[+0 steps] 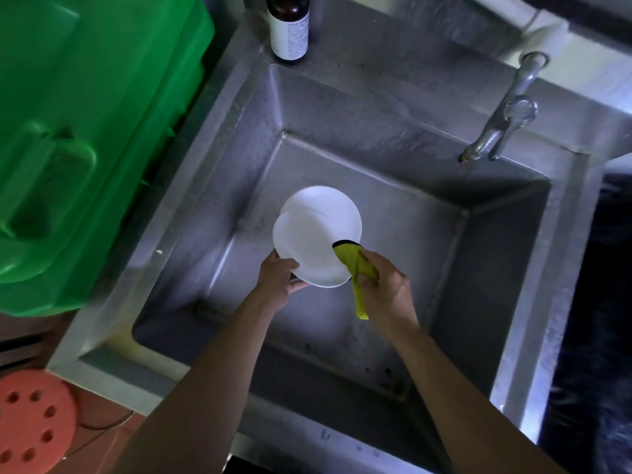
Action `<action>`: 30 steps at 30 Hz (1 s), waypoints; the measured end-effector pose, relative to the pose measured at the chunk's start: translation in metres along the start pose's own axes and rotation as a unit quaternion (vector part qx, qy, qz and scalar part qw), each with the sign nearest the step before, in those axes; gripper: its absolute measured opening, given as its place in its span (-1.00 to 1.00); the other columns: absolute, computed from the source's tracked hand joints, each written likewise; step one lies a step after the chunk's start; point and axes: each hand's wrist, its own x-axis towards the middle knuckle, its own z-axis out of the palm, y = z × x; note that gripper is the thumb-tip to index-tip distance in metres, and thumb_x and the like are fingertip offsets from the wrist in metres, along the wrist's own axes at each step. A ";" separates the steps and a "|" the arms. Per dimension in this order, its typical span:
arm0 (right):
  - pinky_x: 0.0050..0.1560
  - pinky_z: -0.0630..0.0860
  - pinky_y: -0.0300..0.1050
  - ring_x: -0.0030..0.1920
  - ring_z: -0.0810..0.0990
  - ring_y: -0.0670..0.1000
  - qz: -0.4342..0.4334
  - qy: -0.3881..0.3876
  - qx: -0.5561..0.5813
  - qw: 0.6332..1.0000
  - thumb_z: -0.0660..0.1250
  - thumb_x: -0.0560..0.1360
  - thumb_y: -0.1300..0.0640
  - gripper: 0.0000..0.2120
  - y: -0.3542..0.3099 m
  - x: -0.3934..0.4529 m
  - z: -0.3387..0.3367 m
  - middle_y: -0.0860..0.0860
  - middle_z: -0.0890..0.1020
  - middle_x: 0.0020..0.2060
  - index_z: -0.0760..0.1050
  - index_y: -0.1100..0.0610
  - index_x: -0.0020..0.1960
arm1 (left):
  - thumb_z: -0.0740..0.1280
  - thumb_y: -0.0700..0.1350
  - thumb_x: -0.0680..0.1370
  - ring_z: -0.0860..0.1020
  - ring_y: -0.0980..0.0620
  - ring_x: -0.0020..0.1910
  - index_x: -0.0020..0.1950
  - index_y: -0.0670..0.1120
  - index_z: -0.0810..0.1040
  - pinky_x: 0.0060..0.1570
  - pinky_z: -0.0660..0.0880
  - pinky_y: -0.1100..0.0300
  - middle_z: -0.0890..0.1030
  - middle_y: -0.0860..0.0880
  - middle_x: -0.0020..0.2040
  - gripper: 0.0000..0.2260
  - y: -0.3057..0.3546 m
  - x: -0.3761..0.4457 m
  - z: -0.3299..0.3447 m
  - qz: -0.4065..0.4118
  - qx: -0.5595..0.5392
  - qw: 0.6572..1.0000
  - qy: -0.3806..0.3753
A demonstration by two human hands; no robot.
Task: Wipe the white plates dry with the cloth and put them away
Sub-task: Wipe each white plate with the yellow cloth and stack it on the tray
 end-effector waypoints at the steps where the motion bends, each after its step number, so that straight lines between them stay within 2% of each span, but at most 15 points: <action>1: -0.34 0.63 -0.19 -0.07 0.60 -0.06 -0.005 -0.001 0.000 1.000 0.19 0.52 0.23 -0.47 -0.003 -0.005 -0.002 -0.18 0.64 -0.01 0.55 -0.34 0.24 | 0.23 -0.41 0.54 0.55 -0.29 0.23 0.47 -0.04 0.44 -0.06 0.68 -0.13 0.52 -0.18 0.37 -0.46 0.001 -0.006 0.001 0.000 0.001 1.000 -0.009; 3: -0.35 0.60 -0.22 -0.11 0.60 -0.06 -0.012 -0.001 -0.004 1.000 0.18 0.51 0.24 -0.45 -0.009 -0.016 -0.005 -0.19 0.64 -0.02 0.53 -0.38 0.24 | 0.24 -0.40 0.53 0.53 -0.31 0.26 0.47 -0.05 0.45 -0.06 0.69 -0.13 0.52 -0.19 0.37 -0.47 0.003 -0.020 0.001 -0.001 0.002 1.000 -0.014; 5: -0.19 0.62 -0.21 -0.08 0.61 -0.08 -0.022 -0.002 -0.017 1.000 0.18 0.48 0.25 -0.41 -0.019 -0.030 -0.010 -0.24 0.63 0.01 0.51 -0.40 0.24 | 0.25 -0.39 0.54 0.53 -0.32 0.26 0.48 -0.07 0.45 -0.10 0.69 -0.10 0.53 -0.20 0.36 -0.48 0.005 -0.035 -0.001 0.002 0.001 1.000 -0.018; 6: -0.08 0.59 -0.24 -0.04 0.60 -0.11 -0.032 0.003 -0.026 0.999 0.19 0.47 0.26 -0.39 -0.024 -0.036 -0.012 -0.32 0.61 0.02 0.48 -0.43 0.23 | 0.25 -0.38 0.55 0.54 -0.31 0.24 0.48 -0.08 0.45 -0.15 0.69 -0.08 0.53 -0.20 0.34 -0.49 0.006 -0.044 -0.002 0.006 -0.002 1.000 -0.024; 8: -0.01 0.50 -0.34 0.00 0.56 -0.16 -0.047 0.020 -0.041 0.998 0.22 0.44 0.27 -0.39 -0.033 -0.048 -0.018 -0.44 0.55 -0.03 0.41 -0.45 0.18 | 0.26 -0.37 0.56 0.57 -0.28 0.17 0.46 -0.09 0.46 -0.21 0.69 -0.05 0.56 -0.18 0.29 -0.52 0.009 -0.062 -0.002 0.015 -0.001 0.999 -0.041; 11: 0.01 0.46 -0.37 0.00 0.56 -0.20 -0.063 0.039 -0.055 0.996 0.23 0.42 0.27 -0.44 -0.046 -0.064 -0.026 -0.43 0.53 -0.03 0.37 -0.36 0.17 | 0.26 -0.35 0.56 0.61 -0.24 0.13 0.40 -0.06 0.50 -0.14 0.67 -0.08 0.60 -0.17 0.24 -0.56 0.014 -0.089 0.001 0.028 0.020 0.997 -0.066; 13: 0.04 0.40 -0.50 0.02 0.53 -0.29 -0.098 0.057 -0.068 0.991 0.25 0.41 0.32 -0.40 -0.053 -0.076 -0.033 -0.52 0.52 0.06 0.39 -0.34 0.19 | 0.25 -0.34 0.55 0.62 -0.23 0.12 0.34 -0.04 0.54 -0.10 0.65 -0.10 0.62 -0.17 0.20 -0.59 0.016 -0.106 0.002 0.038 0.035 0.995 -0.088; 14: 0.10 0.40 -0.48 0.07 0.54 -0.25 -0.109 0.065 -0.075 0.989 0.27 0.41 0.34 -0.39 -0.056 -0.081 -0.036 -0.47 0.55 0.14 0.43 -0.30 0.23 | 0.25 -0.34 0.54 0.63 -0.23 0.11 0.31 -0.04 0.56 -0.07 0.65 -0.11 0.64 -0.17 0.19 -0.61 0.018 -0.115 0.003 0.042 0.042 0.993 -0.103; 16: 0.26 0.49 -0.14 0.22 0.56 0.06 -0.113 0.076 -0.097 0.986 0.30 0.43 0.34 -0.44 -0.060 -0.087 -0.042 -0.14 0.59 0.29 0.49 -0.09 0.34 | 0.30 -0.31 0.48 0.64 -0.22 0.08 0.26 -0.03 0.59 -0.01 0.66 -0.13 0.66 -0.20 0.17 -0.61 0.021 -0.131 0.005 0.045 0.057 0.989 -0.130; 18: 0.29 0.48 0.09 0.31 0.51 0.19 -0.116 0.077 -0.132 0.981 0.31 0.47 0.34 -0.46 -0.065 -0.093 -0.048 0.00 0.54 0.38 0.47 0.07 0.43 | 0.33 -0.26 0.37 0.65 -0.22 0.06 0.24 -0.03 0.61 -0.01 0.66 -0.11 0.67 -0.21 0.16 -0.55 0.024 -0.147 0.008 0.046 0.078 0.983 -0.159; 22: 0.37 0.39 0.16 0.42 0.43 0.17 -0.135 0.070 -0.182 0.972 0.32 0.53 0.29 -0.47 -0.080 -0.105 -0.054 0.03 0.46 0.47 0.44 0.08 0.49 | 0.32 -0.27 0.32 0.65 -0.22 0.13 0.30 -0.03 0.61 -0.03 0.64 -0.10 0.68 -0.18 0.18 -0.46 0.030 -0.173 0.016 0.055 0.114 0.966 -0.225; 25: 0.32 0.40 0.14 0.45 0.40 0.16 -0.142 0.080 -0.220 0.962 0.30 0.57 0.24 -0.49 -0.085 -0.111 -0.054 0.02 0.41 0.51 0.41 0.06 0.51 | 0.31 -0.29 0.34 0.66 -0.21 0.12 0.29 -0.01 0.62 -0.08 0.62 -0.06 0.68 -0.18 0.18 -0.47 0.033 -0.188 0.024 0.063 0.130 0.953 -0.268; 27: 0.28 0.41 0.13 0.48 0.38 0.15 -0.158 0.092 -0.238 0.954 0.29 0.59 0.22 -0.51 -0.086 -0.114 -0.054 0.01 0.38 0.53 0.41 0.06 0.51 | 0.29 -0.32 0.38 0.67 -0.17 0.07 0.26 0.00 0.64 -0.11 0.62 -0.05 0.69 -0.18 0.16 -0.51 0.036 -0.195 0.029 0.068 0.135 0.945 -0.290; 30: 0.34 0.40 0.17 0.55 0.30 0.15 -0.204 0.105 -0.277 0.933 0.26 0.65 0.16 -0.55 -0.084 -0.117 -0.058 0.04 0.33 0.56 0.38 0.09 0.53 | 0.20 -0.41 0.49 0.67 -0.18 0.07 0.25 -0.03 0.64 -0.10 0.64 -0.09 0.68 -0.19 0.14 -0.54 0.040 -0.200 0.033 0.075 0.132 0.935 -0.320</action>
